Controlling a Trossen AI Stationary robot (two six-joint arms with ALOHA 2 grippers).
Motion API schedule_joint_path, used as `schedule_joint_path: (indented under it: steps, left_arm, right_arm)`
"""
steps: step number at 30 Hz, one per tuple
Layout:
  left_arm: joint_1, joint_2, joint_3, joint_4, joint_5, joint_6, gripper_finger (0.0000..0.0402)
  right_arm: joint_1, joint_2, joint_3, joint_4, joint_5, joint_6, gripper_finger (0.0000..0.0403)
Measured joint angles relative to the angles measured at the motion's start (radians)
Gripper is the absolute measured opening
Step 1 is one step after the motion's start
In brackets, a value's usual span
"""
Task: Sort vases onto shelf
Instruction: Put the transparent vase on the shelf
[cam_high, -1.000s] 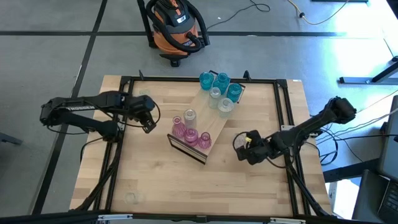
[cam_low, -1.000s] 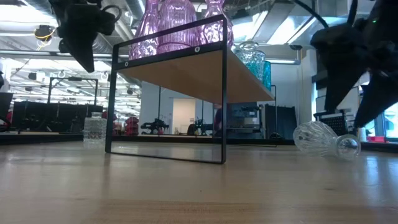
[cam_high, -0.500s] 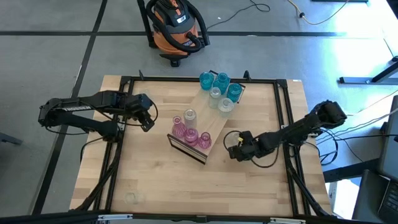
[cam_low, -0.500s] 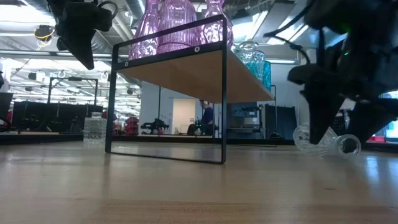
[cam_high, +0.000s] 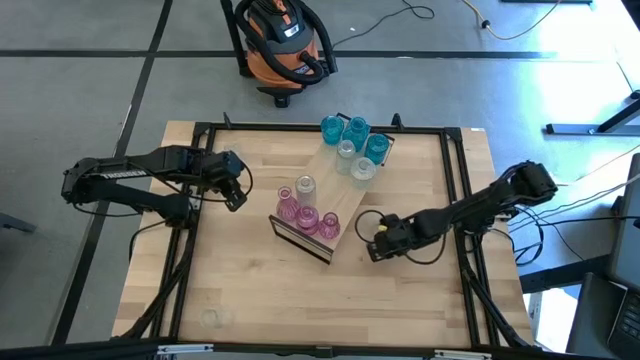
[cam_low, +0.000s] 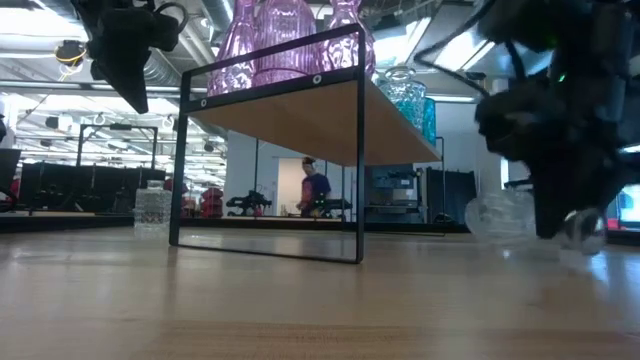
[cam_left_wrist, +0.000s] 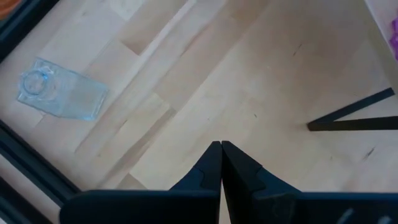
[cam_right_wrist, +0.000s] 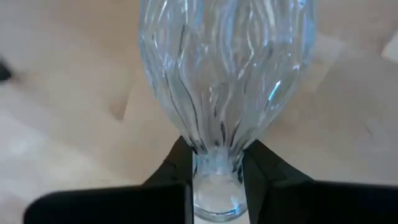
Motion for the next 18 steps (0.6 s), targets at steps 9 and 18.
schedule_joint_path:
  steps: [9, 18]
  left_arm:
    - [0.000, 0.000, 0.000, 0.008, -0.004, 0.000, 0.0000]
    - [0.000, 0.000, 0.000, 0.054, 0.002, -0.001, 0.0000]
  right_arm:
    - [0.000, -0.217, 0.040, -0.010, -0.184, -0.034, 0.0054]
    - [-0.001, -0.332, 0.120, -0.168, -0.728, -0.021, 0.0057]
